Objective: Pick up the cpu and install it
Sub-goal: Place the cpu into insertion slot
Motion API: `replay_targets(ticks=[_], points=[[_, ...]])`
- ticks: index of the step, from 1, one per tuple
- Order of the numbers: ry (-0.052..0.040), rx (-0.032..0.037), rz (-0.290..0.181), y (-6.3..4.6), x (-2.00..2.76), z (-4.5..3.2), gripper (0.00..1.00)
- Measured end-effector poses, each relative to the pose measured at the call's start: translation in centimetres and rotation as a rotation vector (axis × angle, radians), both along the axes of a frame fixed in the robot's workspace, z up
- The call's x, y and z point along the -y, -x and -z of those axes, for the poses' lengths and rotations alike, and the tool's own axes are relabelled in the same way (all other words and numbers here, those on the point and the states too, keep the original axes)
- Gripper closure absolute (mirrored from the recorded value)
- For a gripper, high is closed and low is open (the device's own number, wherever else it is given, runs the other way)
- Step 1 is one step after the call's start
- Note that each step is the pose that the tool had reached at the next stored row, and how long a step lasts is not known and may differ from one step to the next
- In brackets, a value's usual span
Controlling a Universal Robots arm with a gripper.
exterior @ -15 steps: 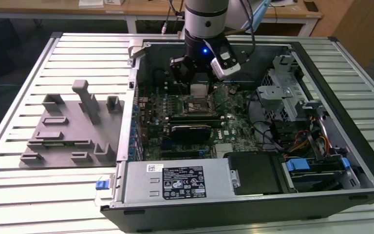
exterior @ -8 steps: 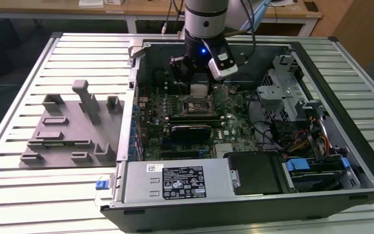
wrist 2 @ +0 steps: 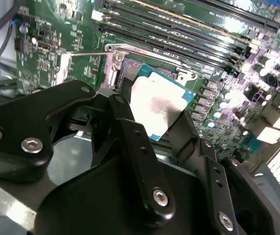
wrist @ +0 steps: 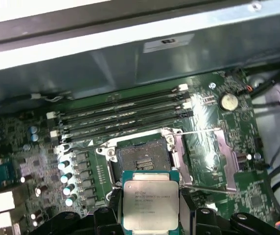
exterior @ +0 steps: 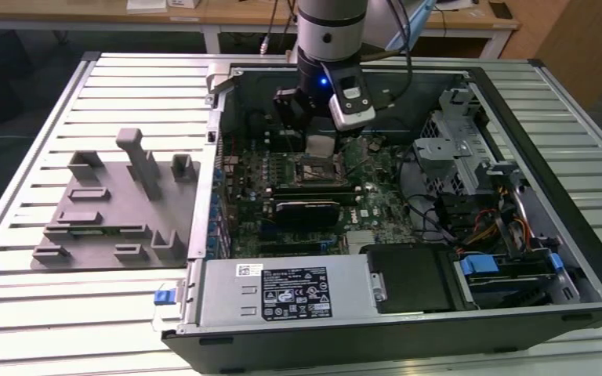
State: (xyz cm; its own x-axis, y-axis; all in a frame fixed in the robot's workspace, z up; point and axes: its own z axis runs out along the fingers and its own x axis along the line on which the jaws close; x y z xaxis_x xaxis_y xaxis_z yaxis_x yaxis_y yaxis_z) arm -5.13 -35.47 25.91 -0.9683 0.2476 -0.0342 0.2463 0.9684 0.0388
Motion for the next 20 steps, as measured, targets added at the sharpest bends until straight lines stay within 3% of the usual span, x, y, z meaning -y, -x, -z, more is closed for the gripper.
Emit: replay_targets(ticks=[20], points=[[0.0000,0.0000,0.297,0.00,0.00,0.01,0.45]])
